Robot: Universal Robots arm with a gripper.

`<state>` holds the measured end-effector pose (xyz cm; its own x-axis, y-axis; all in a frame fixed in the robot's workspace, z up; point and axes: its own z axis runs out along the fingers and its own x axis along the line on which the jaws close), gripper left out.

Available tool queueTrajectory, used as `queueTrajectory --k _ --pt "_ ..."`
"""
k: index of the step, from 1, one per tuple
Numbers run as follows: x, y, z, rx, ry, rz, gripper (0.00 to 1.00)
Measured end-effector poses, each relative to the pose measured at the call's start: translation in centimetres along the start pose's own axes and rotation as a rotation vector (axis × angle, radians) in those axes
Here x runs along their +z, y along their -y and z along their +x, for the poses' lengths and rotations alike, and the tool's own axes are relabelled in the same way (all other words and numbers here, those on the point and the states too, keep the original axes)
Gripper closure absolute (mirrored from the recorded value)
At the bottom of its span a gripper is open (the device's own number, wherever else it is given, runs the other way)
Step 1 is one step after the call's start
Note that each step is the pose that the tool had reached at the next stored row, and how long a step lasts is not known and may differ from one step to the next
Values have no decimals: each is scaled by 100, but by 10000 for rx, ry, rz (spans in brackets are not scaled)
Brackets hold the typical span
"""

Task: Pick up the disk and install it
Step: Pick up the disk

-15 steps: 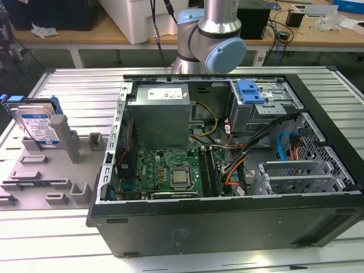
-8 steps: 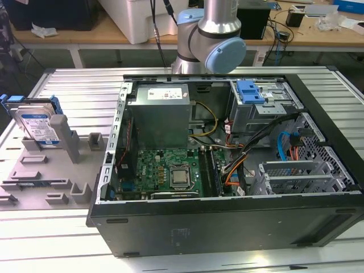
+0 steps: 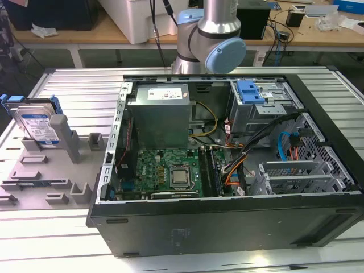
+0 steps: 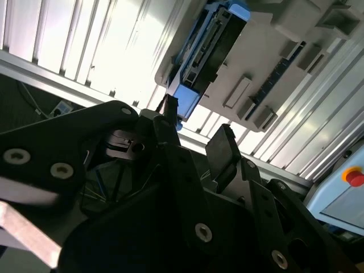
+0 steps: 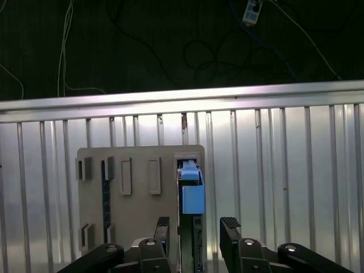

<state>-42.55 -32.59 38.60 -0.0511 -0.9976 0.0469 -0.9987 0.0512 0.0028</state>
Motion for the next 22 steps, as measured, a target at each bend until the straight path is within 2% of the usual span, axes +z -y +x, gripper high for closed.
queueTrajectory --k 7,9,18,22 --pt "47 0 7 1 0 0 52" --pt "85 0 7 1 0 -1 52" --pt "163 0 4 1 0 1 52" --pt "229 1 1 1 -1 1 52"
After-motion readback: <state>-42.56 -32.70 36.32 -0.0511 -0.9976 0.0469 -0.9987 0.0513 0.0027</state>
